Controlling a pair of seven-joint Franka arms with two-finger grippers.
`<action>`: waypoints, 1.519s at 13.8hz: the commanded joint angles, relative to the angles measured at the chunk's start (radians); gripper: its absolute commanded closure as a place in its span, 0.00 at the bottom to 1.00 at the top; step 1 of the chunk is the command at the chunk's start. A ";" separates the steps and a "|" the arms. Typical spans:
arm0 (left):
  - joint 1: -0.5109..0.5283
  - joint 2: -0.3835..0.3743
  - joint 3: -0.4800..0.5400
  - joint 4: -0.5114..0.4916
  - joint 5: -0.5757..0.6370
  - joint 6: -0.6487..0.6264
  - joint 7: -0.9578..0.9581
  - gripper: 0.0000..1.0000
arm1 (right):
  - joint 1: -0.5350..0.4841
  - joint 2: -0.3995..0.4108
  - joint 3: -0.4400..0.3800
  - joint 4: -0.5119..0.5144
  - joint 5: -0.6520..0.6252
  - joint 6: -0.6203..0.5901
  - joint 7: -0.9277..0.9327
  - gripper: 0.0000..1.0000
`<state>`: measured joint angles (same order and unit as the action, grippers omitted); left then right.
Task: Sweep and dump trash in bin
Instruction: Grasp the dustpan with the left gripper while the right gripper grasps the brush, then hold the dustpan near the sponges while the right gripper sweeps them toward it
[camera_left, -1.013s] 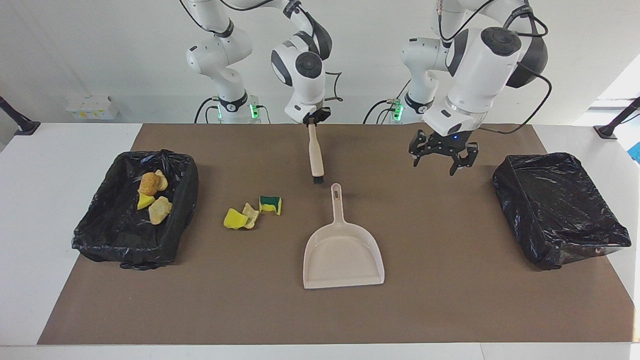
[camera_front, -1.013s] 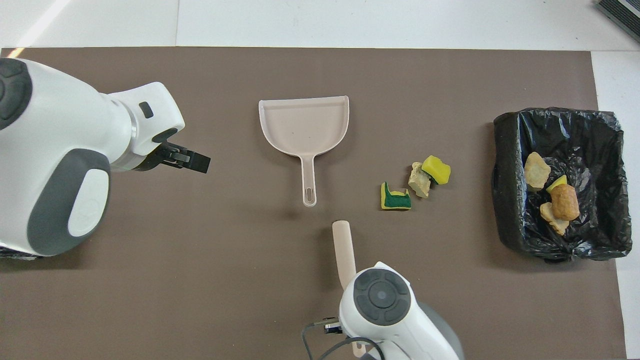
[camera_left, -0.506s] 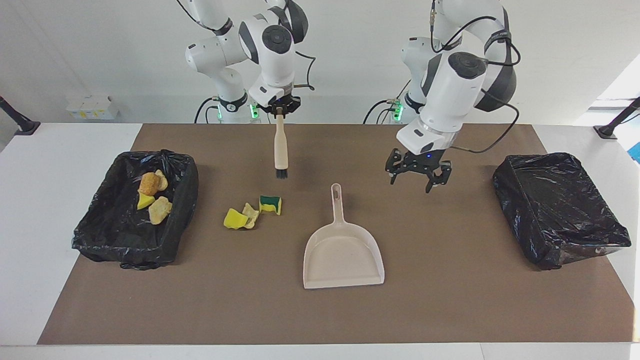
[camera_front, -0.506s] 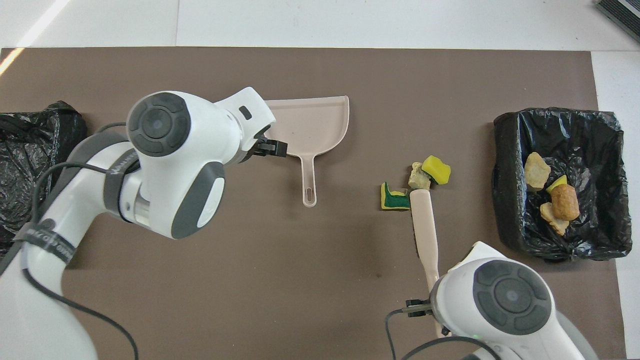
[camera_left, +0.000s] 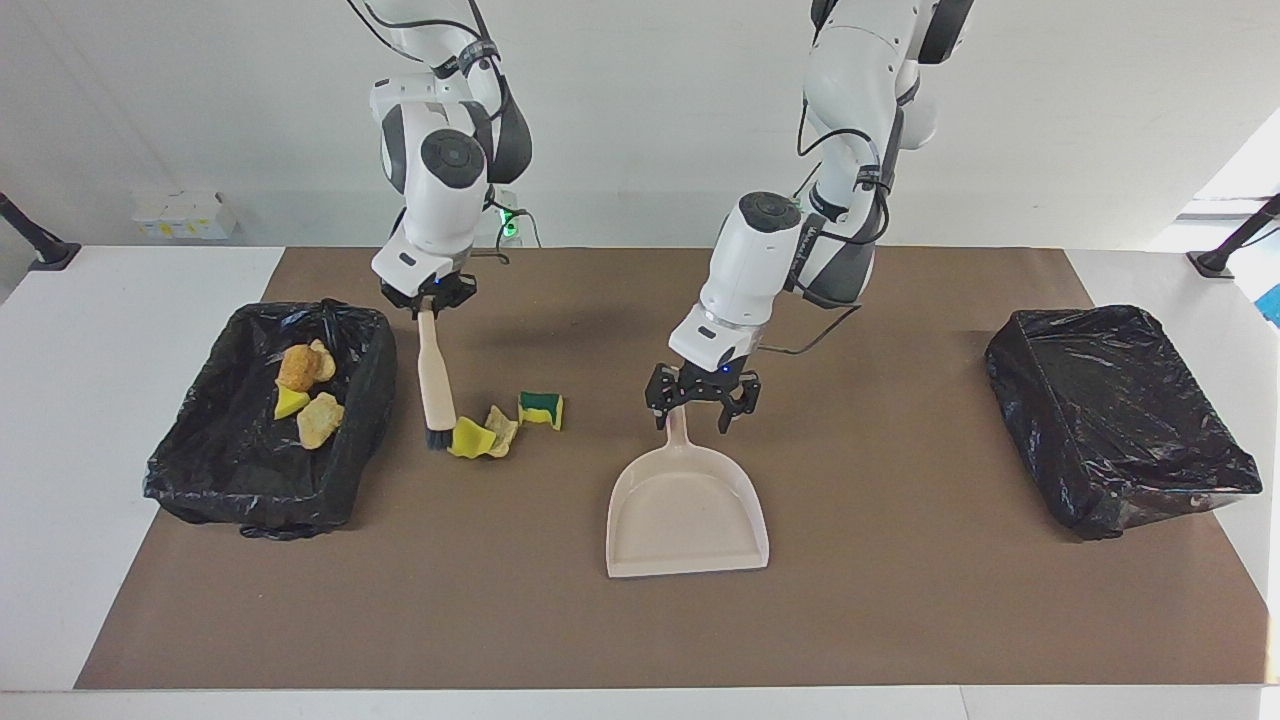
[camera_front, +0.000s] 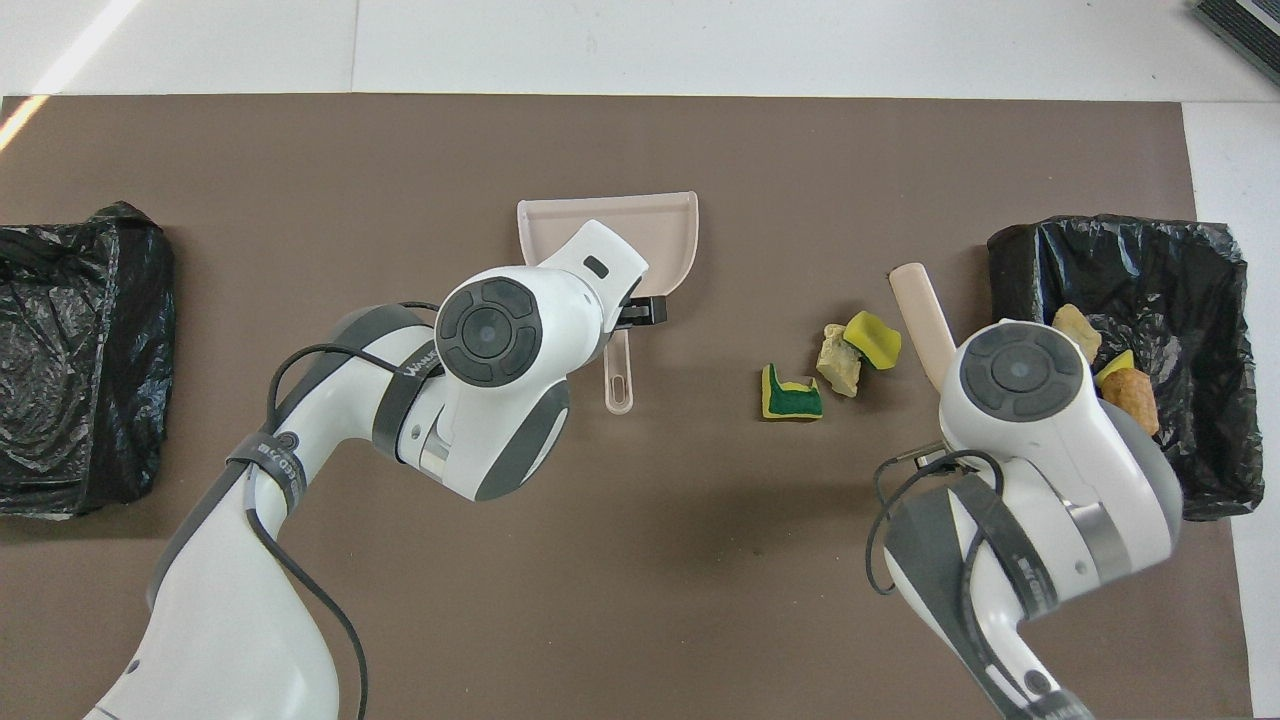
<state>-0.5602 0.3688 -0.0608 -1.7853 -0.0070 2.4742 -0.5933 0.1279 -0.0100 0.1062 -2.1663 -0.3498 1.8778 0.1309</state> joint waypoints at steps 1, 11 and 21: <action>-0.049 -0.011 0.019 -0.072 0.062 0.018 -0.022 0.00 | -0.002 0.071 0.017 0.019 -0.011 0.021 0.050 1.00; -0.072 -0.002 0.018 -0.062 0.150 -0.037 -0.177 1.00 | 0.101 0.068 0.021 0.023 0.425 0.008 0.013 1.00; 0.052 -0.140 0.018 -0.029 0.128 -0.270 0.058 1.00 | 0.085 -0.070 0.013 0.001 0.213 -0.100 -0.019 1.00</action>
<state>-0.5502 0.2708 -0.0336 -1.8110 0.1336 2.2548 -0.5971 0.2231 -0.0330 0.1125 -2.1075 -0.1047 1.7773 0.1483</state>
